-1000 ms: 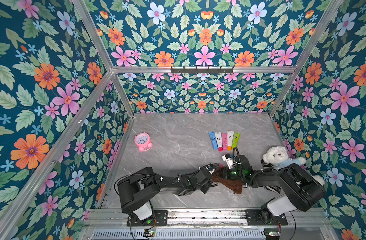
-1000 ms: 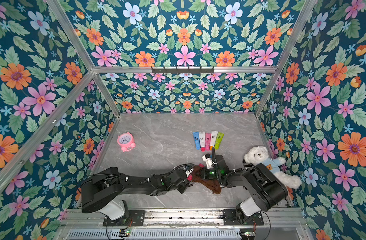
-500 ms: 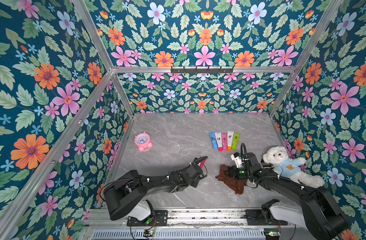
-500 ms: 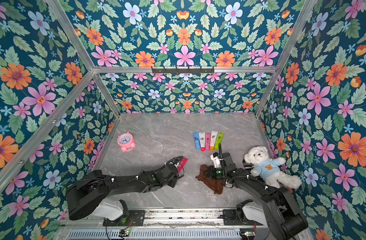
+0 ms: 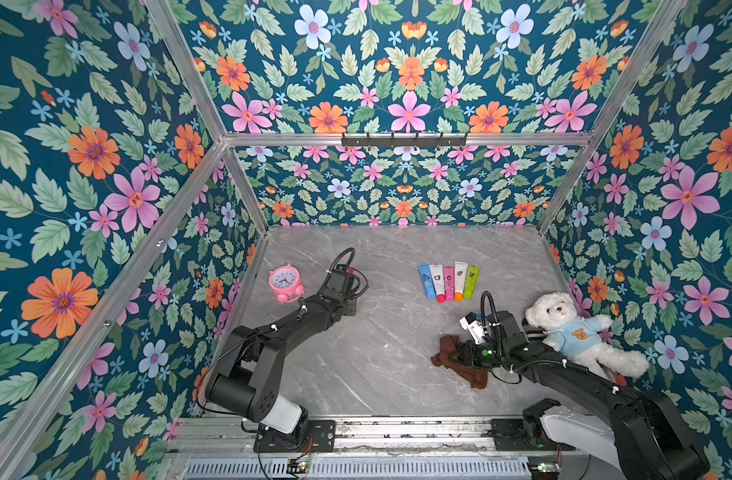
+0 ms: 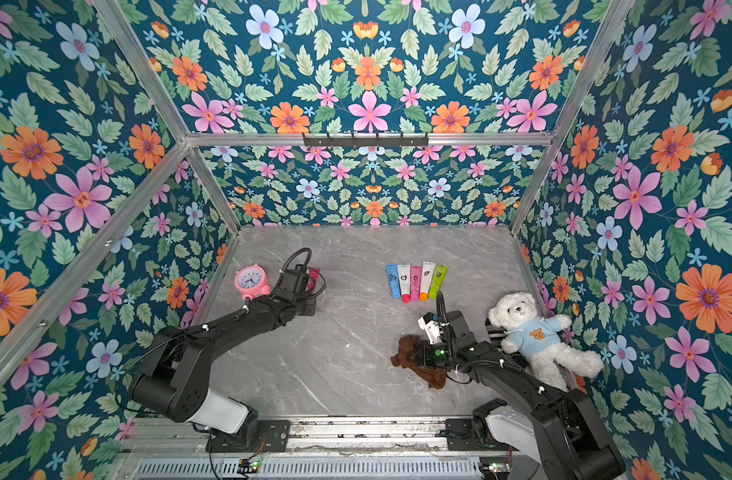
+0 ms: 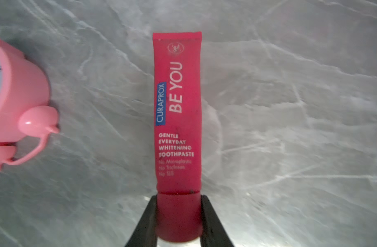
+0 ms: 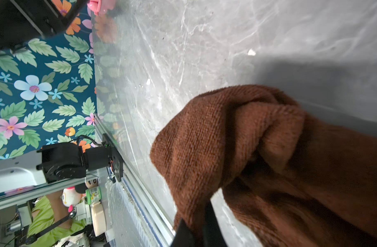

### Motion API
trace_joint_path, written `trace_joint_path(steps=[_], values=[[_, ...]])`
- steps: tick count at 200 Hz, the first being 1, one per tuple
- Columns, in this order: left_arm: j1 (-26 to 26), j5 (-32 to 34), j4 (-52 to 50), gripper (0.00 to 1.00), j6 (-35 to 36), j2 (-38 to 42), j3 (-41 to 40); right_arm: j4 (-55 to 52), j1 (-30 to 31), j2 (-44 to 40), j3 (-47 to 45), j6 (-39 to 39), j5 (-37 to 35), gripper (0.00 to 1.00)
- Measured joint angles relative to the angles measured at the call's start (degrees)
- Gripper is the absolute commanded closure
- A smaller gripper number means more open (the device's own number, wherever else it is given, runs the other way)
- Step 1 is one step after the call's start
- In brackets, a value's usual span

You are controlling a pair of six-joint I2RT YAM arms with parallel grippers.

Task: Wipe the surface of the toothpaste tube
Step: Place the toothpaste at the center of the board.

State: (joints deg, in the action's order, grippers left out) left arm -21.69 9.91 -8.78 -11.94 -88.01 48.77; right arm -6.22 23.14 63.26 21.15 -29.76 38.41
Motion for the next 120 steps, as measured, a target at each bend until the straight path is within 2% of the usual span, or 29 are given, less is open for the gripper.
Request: trace_joint_path(steps=[34,63,120], values=[[4.96,-2.03,-3.69,1.00,5.53,-3.85,5.35,0.11,0.76,0.15,0.00,0.15,0.59,1.00],[9.33,-3.13,-4.09,1.00,7.89,-4.76,6.21,0.11,1.20,0.17,0.00,0.22,0.59,1.00],[11.04,-5.97,-3.56,1.00,9.55,-9.66,5.55,0.07,1.57,-0.33,0.07,0.35,0.35,1.00]])
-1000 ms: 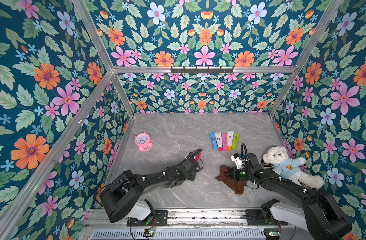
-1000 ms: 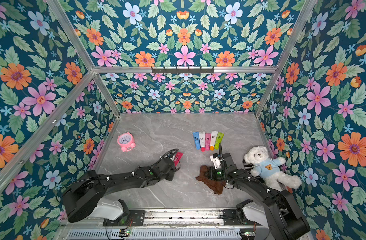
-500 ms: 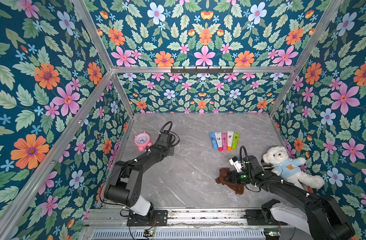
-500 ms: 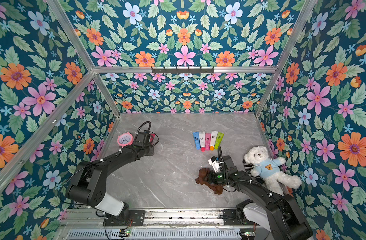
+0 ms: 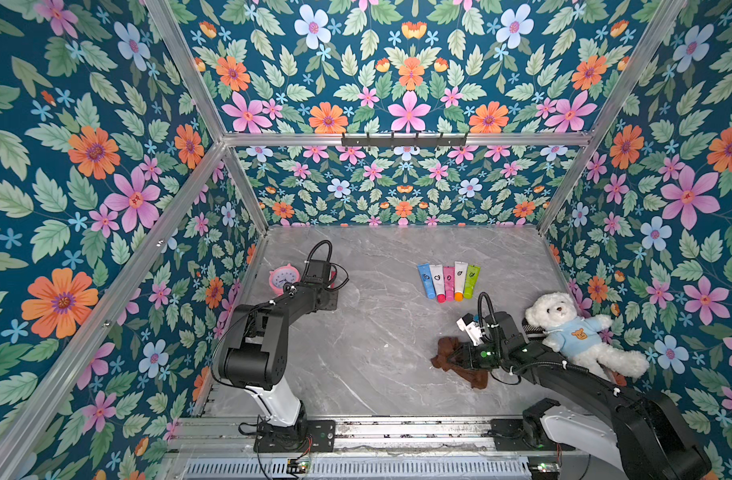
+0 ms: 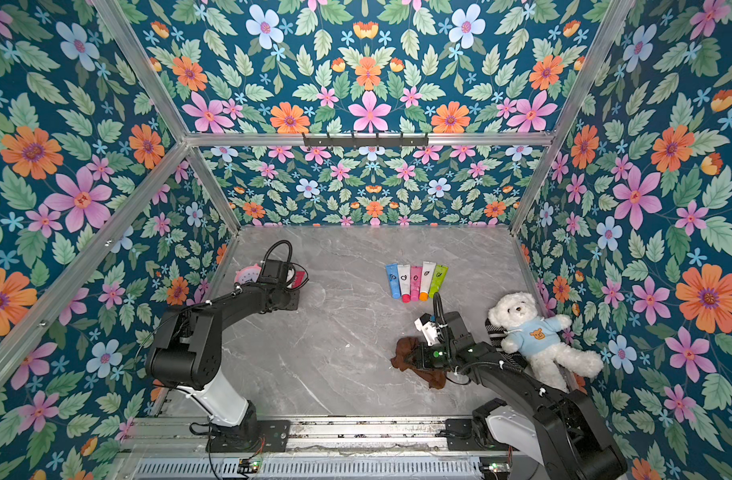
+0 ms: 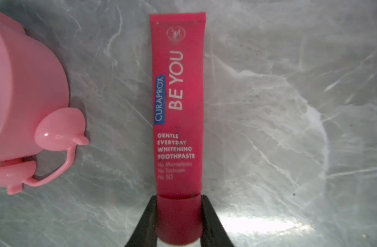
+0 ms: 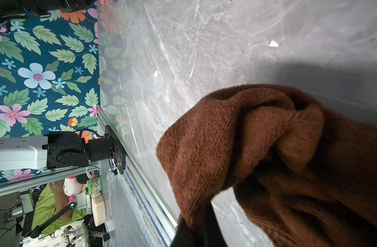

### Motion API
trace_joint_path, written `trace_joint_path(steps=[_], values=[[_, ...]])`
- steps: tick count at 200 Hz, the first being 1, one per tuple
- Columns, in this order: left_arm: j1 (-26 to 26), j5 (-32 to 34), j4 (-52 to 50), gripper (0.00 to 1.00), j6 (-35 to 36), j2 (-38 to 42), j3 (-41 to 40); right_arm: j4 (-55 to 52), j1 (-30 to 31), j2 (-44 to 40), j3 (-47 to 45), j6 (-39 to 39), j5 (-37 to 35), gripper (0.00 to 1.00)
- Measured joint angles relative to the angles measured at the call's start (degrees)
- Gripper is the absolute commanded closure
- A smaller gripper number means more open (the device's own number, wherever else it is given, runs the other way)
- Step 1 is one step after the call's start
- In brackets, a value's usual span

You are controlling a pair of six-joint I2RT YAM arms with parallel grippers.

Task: Wipe the surface of the toothpaste tube
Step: Place the toothpaste at the center of the board.

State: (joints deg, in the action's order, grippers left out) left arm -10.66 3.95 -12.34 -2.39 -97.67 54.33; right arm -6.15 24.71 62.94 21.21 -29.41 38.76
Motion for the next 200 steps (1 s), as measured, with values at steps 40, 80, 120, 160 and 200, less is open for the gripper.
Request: trace_joint_path(steps=[40,80,120,160,200], values=[[0.55,-0.39,0.35,0.99,-0.04,-1.29,-0.15,-0.02,0.04,0.55,0.26,0.04,-0.17,1.00],[0.81,-0.37,0.17,0.53,-0.07,-1.29,0.26,-0.20,0.04,-0.52,0.13,0.02,-0.68,1.00],[-0.70,1.07,-2.84,0.25,-1.88,3.82,1.05,-0.42,0.04,-0.61,0.13,0.02,-1.33,1.00],[-6.03,-0.85,-2.91,0.22,-8.72,11.21,1.84,-2.49,0.09,-1.99,0.13,0.02,-2.08,1.00],[-17.53,-1.68,4.28,0.28,-20.35,10.23,2.84,-3.30,0.09,-3.65,-0.48,-0.02,-3.82,1.00]])
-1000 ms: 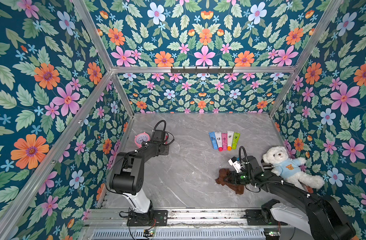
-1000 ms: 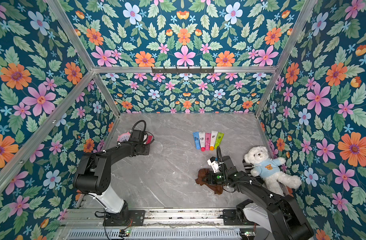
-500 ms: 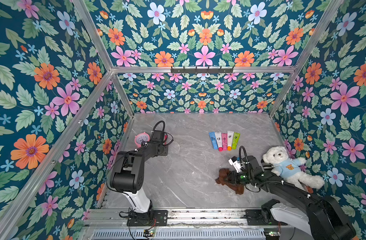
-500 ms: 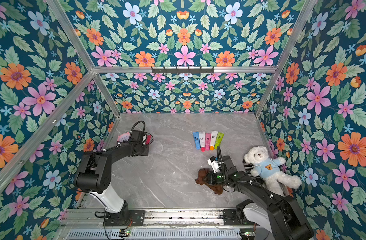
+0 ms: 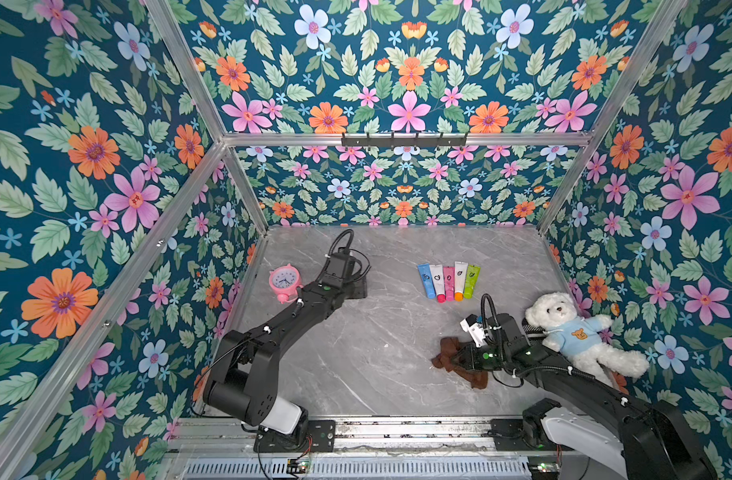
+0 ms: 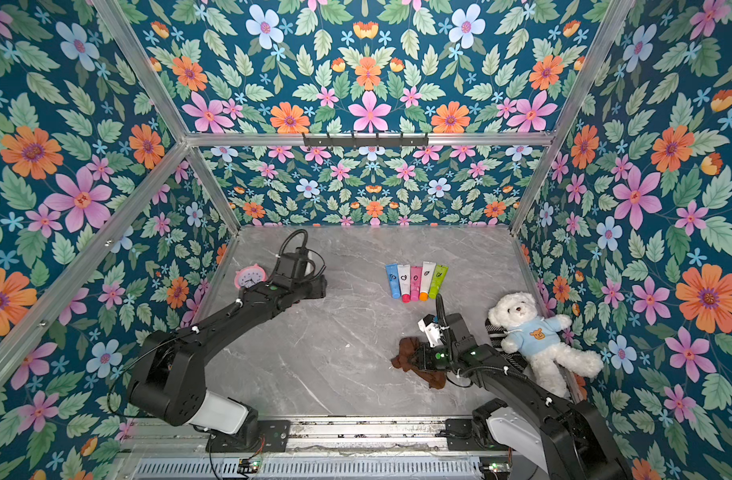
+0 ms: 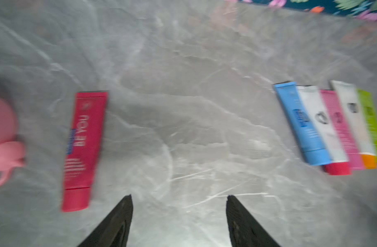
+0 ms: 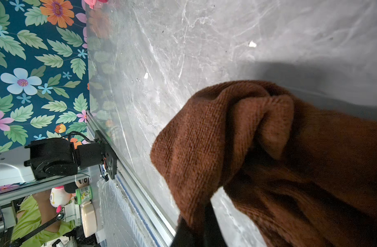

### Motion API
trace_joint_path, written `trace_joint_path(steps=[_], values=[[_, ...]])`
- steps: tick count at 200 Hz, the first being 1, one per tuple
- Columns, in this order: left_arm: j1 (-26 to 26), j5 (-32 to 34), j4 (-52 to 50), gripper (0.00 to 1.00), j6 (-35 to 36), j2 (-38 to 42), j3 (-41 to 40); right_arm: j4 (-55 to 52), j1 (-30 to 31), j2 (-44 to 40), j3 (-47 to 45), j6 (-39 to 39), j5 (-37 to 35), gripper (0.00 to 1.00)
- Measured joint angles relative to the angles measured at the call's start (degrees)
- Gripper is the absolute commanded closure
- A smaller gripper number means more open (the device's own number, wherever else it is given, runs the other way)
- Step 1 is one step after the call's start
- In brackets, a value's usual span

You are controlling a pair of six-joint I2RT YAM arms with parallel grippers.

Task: Wipe the surface of the toothpaste tube
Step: Move the toothpaste to the center of the board.

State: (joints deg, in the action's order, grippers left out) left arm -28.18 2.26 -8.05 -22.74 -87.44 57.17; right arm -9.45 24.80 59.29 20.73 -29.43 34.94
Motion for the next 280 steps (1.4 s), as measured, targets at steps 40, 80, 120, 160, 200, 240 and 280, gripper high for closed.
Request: trace_joint_path(steps=[40,80,120,160,200,240,280], values=[[-9.35,-0.37,6.54,0.25,-7.02,-13.60,10.40,-0.04,0.00,0.44,0.00,0.00,-0.61,1.00],[-14.01,-1.77,8.46,0.25,-9.51,-24.96,19.87,-0.09,0.00,-2.12,-0.59,-0.20,-1.92,1.00],[-16.22,-1.40,7.93,0.25,-10.29,-32.39,27.76,-0.09,0.00,-2.91,-0.79,-0.24,-2.32,1.00],[-17.79,-0.94,5.38,0.26,-10.47,-35.74,30.53,-0.09,0.00,-4.13,-1.16,-0.24,-2.32,1.00],[-20.31,0.46,3.50,0.35,-10.49,-36.09,30.10,-0.04,0.00,-4.94,-1.51,-0.24,-2.27,1.00],[-20.50,1.66,2.64,0.41,-10.47,-36.63,29.81,-0.04,0.00,-5.84,-1.75,-0.24,-2.27,1.00],[-20.57,3.56,0.48,0.46,-10.25,-37.59,30.95,-0.04,0.00,-6.34,-2.05,-0.26,-2.25,1.00]])
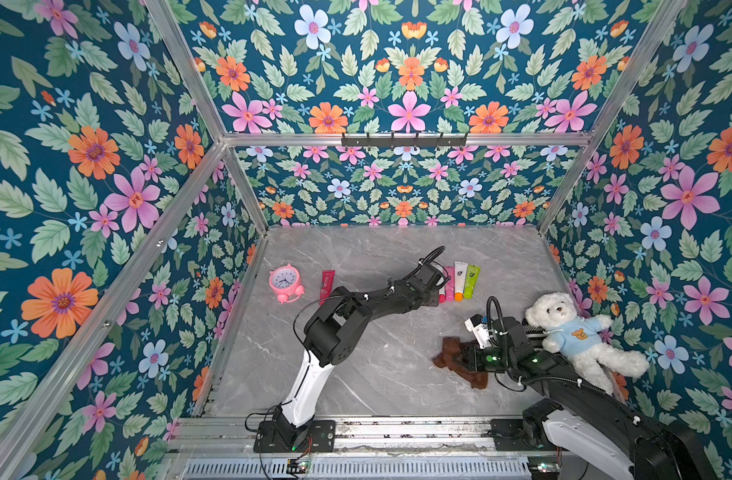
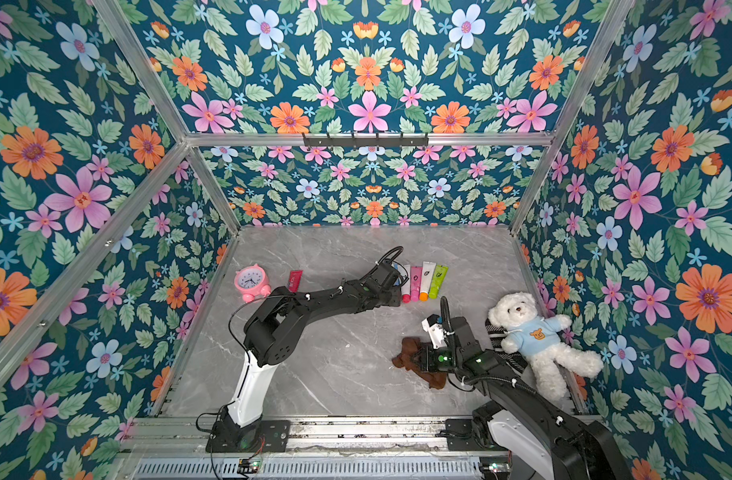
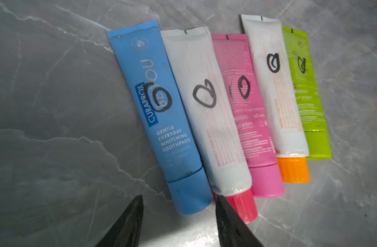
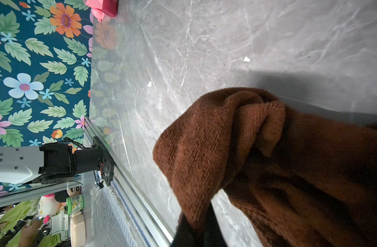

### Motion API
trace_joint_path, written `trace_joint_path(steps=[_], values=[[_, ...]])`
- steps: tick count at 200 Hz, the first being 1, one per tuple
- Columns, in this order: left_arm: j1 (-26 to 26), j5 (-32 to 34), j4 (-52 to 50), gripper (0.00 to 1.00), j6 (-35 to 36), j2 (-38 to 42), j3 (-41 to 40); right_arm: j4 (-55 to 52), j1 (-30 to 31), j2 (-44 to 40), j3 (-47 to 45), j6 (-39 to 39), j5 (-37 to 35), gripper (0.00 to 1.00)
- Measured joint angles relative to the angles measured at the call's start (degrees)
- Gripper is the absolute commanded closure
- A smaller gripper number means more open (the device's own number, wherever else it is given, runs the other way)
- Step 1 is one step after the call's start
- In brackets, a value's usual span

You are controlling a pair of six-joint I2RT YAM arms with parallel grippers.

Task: Wipe the surface of the toothpaste tube
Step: Move the toothpaste to the center of the board.

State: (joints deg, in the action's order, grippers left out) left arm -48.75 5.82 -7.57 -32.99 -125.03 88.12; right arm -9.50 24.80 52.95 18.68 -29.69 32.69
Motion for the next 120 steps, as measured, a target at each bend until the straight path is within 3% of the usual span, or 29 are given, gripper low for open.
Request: trace_joint_path(steps=[31,60,120], values=[[-0.04,0.57,-0.02,0.53,0.02,-1.18,0.63,0.02,0.00,0.02,0.00,0.00,0.15,1.00],[-0.04,1.62,-0.37,0.69,0.22,-1.99,0.96,0.02,0.00,-0.13,-0.02,0.00,0.17,1.00],[0.00,3.58,-1.46,0.68,0.68,-2.36,1.64,0.07,0.00,-0.44,-0.11,0.00,0.17,1.00]])
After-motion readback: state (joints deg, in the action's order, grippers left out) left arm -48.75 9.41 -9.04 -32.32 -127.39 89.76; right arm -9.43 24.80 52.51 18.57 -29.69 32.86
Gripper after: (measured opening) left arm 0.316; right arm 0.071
